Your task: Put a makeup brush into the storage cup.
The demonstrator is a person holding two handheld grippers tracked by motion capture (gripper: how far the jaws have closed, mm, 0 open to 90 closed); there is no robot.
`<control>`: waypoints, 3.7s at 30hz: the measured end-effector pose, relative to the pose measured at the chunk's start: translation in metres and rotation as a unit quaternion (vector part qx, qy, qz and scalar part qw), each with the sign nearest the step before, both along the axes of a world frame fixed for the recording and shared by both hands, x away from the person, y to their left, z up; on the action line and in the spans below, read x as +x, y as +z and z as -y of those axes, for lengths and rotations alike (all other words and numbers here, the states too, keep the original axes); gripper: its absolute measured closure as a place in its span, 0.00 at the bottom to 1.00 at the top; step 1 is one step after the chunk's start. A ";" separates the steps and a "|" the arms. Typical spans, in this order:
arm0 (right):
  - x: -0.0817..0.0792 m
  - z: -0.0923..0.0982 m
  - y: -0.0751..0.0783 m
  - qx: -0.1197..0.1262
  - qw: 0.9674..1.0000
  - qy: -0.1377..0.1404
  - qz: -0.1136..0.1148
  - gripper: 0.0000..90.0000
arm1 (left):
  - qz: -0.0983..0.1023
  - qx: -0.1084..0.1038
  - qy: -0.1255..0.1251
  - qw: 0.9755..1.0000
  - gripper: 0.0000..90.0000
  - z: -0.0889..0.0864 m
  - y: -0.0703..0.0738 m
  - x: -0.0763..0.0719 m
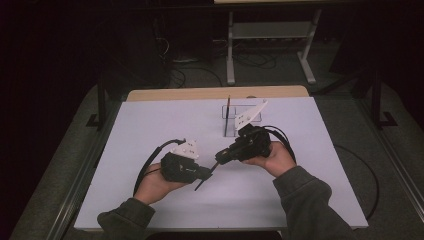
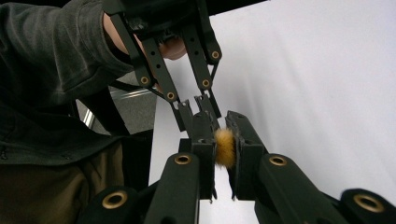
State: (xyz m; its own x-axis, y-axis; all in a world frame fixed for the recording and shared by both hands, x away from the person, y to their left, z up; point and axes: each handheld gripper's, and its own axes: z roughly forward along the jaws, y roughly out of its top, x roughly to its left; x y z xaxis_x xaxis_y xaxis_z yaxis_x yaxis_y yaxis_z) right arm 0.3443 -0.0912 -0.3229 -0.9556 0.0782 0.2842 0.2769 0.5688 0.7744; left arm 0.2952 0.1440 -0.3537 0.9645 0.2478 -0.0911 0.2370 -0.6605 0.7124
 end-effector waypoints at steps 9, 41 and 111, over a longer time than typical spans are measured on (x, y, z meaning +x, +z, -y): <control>-0.001 0.002 -0.001 0.034 0.999 -0.012 -0.013 0.80 | 0.001 -0.031 0.009 0.999 0.93 -0.007 0.000 0.001; -0.002 0.002 -0.026 0.061 0.997 -0.039 -0.019 0.69 | -0.005 -0.075 0.049 0.996 0.93 -0.020 -0.003 0.008; 0.014 0.002 -0.018 0.007 0.998 -0.056 0.013 0.92 | 0.001 -0.047 0.084 0.995 0.73 -0.032 -0.013 0.010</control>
